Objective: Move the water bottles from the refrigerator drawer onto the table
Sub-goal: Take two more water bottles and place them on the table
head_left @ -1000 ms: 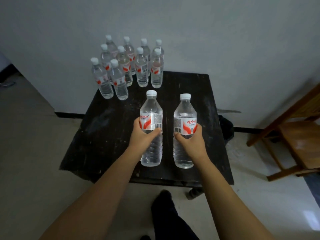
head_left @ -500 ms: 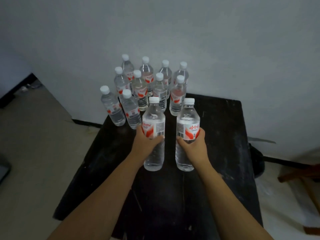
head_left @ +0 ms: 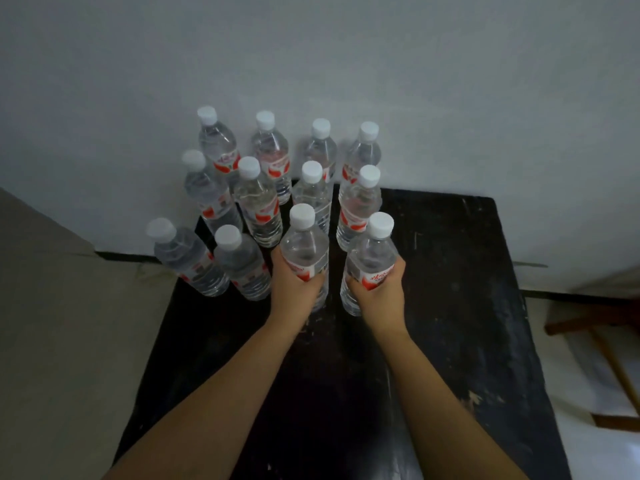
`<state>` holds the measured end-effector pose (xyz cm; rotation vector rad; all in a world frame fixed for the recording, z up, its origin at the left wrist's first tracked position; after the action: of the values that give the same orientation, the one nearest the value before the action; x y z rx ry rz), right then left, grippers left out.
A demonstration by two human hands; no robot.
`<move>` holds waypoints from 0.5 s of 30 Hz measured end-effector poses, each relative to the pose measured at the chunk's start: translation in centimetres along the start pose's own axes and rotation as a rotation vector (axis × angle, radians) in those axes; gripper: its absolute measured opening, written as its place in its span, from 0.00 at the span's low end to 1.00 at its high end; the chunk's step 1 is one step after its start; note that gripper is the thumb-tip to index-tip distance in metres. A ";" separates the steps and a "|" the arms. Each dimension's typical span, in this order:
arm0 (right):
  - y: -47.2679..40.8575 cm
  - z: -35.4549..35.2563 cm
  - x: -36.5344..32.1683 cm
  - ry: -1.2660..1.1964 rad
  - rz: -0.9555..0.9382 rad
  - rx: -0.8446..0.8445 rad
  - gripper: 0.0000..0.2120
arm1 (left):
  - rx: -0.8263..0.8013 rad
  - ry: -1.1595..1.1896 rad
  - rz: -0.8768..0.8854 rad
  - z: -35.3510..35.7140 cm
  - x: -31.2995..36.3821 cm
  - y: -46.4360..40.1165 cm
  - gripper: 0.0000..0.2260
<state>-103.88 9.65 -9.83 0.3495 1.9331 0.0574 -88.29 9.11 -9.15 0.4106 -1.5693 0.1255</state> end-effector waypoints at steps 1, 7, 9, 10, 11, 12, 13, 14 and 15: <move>-0.3 0.4 0.0 -0.017 -0.007 0.010 0.36 | -0.001 0.005 0.013 0.2 -0.3 -0.4 0.33; -1.0 2.2 0.9 -0.034 0.010 0.052 0.35 | 0.021 0.047 0.062 0.3 -2.1 -1.4 0.31; -1.0 2.3 1.5 -0.024 0.024 0.055 0.35 | 0.033 0.051 0.079 0.2 -2.8 -1.3 0.31; -1.0 2.3 1.7 -0.019 0.029 0.062 0.35 | 0.034 0.052 0.094 0.2 -3.0 -1.3 0.31; -1.0 2.3 2.0 -0.021 0.030 0.072 0.35 | 0.031 0.049 0.107 0.1 -3.3 -1.3 0.31; -1.0 2.3 2.2 -0.019 0.030 0.084 0.35 | 0.024 0.045 0.115 0.1 -3.5 -1.3 0.31; -1.0 2.4 2.4 -0.017 0.027 0.090 0.36 | 0.014 0.040 0.122 0.2 -3.7 -1.3 0.31; -1.0 2.5 2.5 -0.013 0.027 0.091 0.36 | 0.005 0.040 0.127 0.2 -3.9 -1.3 0.31; -1.0 2.6 2.7 -0.011 0.027 0.089 0.37 | 0.002 0.040 0.131 0.2 -4.2 -1.3 0.32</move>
<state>-102.64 9.10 -13.44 0.4341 1.9237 -0.0133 -88.09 8.60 -13.51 0.3042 -1.5569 0.2349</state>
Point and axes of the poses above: each hand's wrist, its own y-axis away from the middle knuckle, its own z-axis out of the palm, x = y × z, the point moved 4 cm from there along -y, towards the middle knuckle, and after that the axes turned 11 degrees about y, right-handed, at the moved point
